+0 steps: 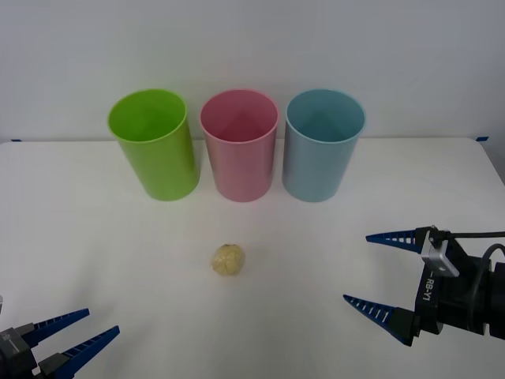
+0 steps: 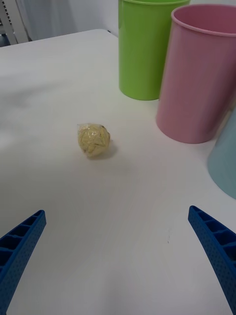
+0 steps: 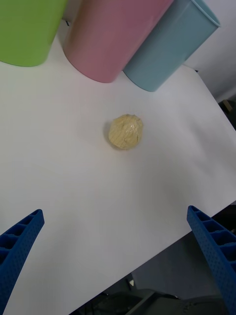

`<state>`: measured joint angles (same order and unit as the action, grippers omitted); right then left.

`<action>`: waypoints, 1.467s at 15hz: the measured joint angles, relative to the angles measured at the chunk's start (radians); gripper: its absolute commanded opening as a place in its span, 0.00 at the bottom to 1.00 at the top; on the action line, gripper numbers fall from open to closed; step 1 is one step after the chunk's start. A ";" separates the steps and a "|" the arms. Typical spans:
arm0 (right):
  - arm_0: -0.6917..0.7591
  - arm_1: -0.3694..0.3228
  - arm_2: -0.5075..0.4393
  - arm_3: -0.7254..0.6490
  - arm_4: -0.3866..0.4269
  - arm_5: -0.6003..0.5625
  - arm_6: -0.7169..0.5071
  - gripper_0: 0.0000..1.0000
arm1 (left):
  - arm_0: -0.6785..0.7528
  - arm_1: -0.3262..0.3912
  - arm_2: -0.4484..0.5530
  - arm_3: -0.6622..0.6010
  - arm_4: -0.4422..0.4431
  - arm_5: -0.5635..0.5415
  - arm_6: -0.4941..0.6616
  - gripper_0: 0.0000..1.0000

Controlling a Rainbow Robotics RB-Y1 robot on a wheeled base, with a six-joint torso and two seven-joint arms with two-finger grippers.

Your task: Put cans in the blue bin and PET bottles in the pink bin and trash in the green bin.

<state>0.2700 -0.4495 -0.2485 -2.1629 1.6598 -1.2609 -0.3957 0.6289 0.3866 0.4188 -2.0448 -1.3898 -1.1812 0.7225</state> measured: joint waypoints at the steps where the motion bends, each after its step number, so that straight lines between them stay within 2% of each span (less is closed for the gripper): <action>1: 0.000 0.000 0.000 0.000 0.000 0.000 0.000 1.00 | 0.000 0.000 0.000 0.000 0.000 0.000 0.000 1.00; 15: 0.000 0.000 0.000 0.000 0.000 0.000 0.000 1.00 | -0.002 0.002 0.000 -0.001 -0.003 0.002 0.000 1.00; 17: 0.000 0.000 0.000 0.000 0.000 0.000 0.000 1.00 | -0.005 0.042 -0.018 -0.026 -0.013 0.034 0.002 1.00; 20: 0.000 0.000 0.000 0.000 0.000 0.000 0.000 1.00 | 0.007 0.103 -0.057 -0.038 0.018 0.081 0.007 1.00; 22: 0.000 0.000 0.000 0.000 0.000 0.000 0.000 1.00 | 0.005 0.134 -0.090 -0.057 0.001 0.133 0.054 1.00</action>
<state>0.2700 -0.4495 -0.2485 -2.1628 1.6597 -1.2609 -0.3958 0.6344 0.5207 0.3291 -2.1020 -1.3889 -1.0481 0.7762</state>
